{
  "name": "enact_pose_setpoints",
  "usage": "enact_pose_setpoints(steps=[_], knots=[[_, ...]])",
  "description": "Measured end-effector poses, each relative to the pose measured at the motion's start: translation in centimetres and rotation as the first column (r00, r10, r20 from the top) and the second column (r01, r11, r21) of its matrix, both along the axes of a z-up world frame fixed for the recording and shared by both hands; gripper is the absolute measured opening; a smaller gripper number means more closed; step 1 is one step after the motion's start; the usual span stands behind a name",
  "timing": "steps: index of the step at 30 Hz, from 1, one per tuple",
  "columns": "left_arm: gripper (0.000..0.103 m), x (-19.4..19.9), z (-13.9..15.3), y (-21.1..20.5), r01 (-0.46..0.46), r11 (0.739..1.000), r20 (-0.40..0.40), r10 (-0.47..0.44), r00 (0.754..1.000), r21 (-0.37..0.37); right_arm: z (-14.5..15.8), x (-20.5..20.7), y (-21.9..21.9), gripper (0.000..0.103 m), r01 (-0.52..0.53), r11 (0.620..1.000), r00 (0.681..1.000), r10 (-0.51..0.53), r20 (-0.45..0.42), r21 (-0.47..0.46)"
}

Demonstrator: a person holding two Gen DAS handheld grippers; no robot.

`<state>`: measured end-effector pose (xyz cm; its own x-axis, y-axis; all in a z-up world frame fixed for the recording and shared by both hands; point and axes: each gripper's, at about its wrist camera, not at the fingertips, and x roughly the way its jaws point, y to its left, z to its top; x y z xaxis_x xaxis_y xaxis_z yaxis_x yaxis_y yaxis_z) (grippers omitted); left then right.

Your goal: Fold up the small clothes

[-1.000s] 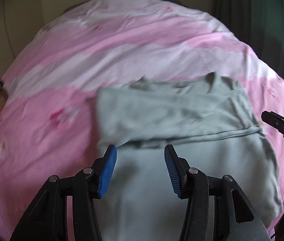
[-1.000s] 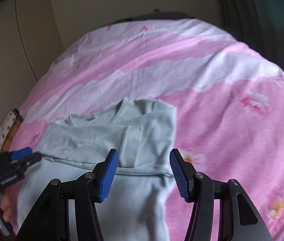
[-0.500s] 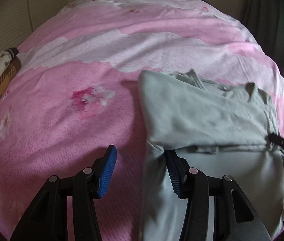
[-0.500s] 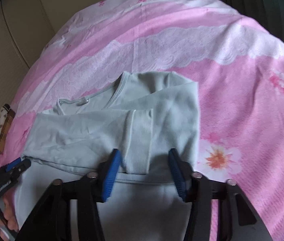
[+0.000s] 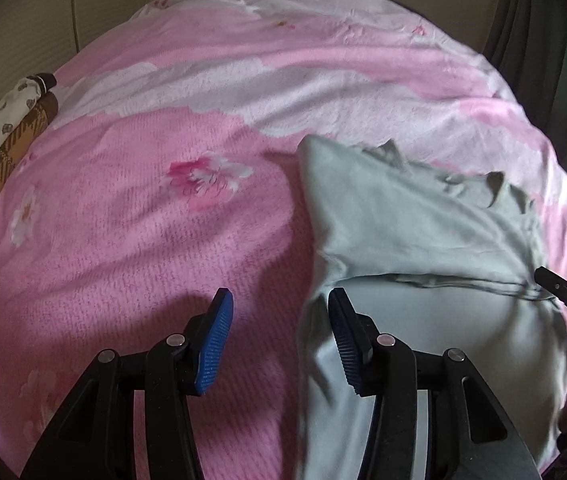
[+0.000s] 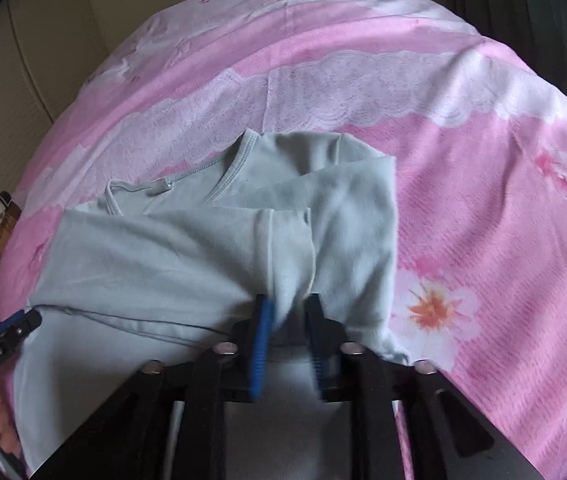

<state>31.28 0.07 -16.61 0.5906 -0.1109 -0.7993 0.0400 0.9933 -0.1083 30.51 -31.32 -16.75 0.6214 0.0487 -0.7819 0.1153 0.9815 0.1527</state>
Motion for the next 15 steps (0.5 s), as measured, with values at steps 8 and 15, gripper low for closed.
enact_pose_setpoints(steps=[8, 15], knots=[[0.049, 2.4, 2.8, -3.8, 0.098, 0.994, 0.078, -0.095, 0.992, -0.04, 2.9, 0.3, 0.4, 0.049, -0.036, 0.999, 0.988, 0.04, 0.151, -0.028], [0.049, 4.4, 0.0, -5.0, 0.136, 0.986, 0.014, -0.136, 0.991, -0.095, 0.6, 3.8, 0.9, 0.049, -0.102, 0.993, 0.992, 0.097, 0.083, 0.056]])
